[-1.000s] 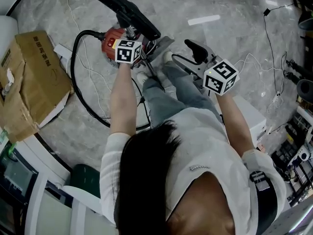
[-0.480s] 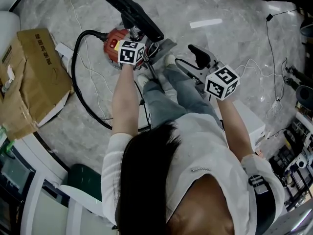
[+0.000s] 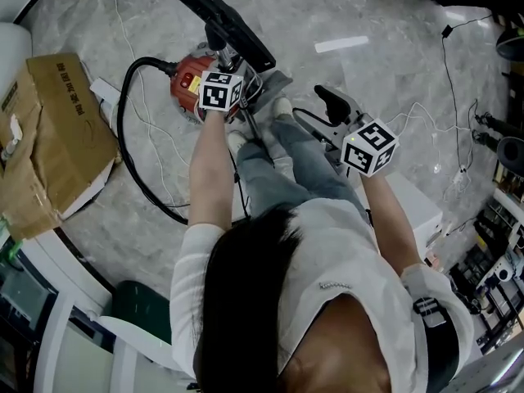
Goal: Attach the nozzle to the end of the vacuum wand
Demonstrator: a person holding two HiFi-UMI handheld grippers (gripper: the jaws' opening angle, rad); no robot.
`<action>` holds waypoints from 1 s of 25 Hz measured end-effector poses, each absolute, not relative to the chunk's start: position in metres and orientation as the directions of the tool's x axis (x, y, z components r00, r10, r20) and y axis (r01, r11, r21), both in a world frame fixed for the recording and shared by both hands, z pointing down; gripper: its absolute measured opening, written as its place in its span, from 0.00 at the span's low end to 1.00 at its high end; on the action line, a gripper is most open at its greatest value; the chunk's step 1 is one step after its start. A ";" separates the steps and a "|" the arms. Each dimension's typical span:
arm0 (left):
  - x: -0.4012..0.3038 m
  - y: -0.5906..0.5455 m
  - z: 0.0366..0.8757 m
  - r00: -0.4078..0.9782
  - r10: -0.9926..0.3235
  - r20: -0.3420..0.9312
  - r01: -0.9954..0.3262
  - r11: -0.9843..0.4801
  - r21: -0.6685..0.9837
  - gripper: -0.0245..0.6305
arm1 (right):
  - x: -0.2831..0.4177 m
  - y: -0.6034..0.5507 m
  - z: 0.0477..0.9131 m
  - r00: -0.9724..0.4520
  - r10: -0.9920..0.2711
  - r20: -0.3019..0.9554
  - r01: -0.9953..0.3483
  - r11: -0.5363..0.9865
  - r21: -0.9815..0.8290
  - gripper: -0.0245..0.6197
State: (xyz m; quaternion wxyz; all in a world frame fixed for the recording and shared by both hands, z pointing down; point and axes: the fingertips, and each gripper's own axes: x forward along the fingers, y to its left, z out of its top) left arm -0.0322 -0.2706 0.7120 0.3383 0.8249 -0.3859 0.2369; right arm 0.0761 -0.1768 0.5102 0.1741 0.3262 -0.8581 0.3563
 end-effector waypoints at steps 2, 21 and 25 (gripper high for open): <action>-0.031 -0.273 0.714 0.582 -0.478 0.658 -0.803 -0.467 0.370 0.13 | 0.080 -0.178 0.514 -0.715 -0.430 0.552 -0.694 0.528 -0.489 0.57; -0.040 -0.275 0.717 0.534 -0.514 0.672 -0.840 -0.414 0.351 0.31 | 0.083 -0.171 0.527 -0.704 -0.391 0.592 -0.706 0.473 -0.527 0.57; -0.048 -0.271 0.719 0.517 -0.530 0.672 -0.854 -0.379 0.357 0.41 | 0.075 -0.175 0.528 -0.711 -0.396 0.581 -0.700 0.478 -0.530 0.57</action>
